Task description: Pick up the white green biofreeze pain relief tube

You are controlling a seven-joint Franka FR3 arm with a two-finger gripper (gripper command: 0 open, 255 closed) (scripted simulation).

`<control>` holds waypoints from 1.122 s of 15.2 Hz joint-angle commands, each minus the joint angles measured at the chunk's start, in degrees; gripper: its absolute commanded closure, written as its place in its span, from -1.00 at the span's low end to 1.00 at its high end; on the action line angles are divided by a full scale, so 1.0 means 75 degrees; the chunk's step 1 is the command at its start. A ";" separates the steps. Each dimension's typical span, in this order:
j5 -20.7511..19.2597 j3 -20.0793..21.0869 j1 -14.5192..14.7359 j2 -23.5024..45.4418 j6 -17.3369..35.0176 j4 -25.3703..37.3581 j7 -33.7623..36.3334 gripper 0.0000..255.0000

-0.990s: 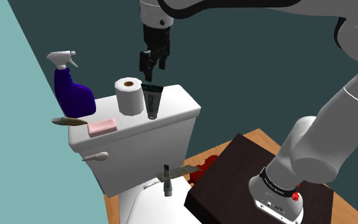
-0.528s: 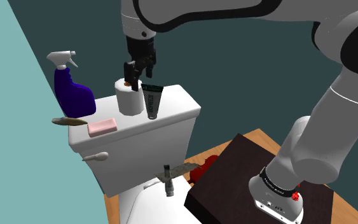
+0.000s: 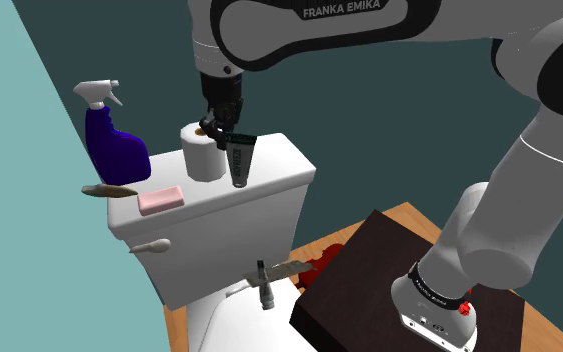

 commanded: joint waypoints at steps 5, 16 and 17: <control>0.0000 0.0001 0.0001 0.0000 0.0008 -0.0010 0.0002 1.00; -0.0016 0.0012 0.0018 0.0104 -0.0958 0.1057 -0.0046 1.00; -0.0020 0.0015 0.0022 0.0121 -0.1066 0.1181 -0.0049 1.00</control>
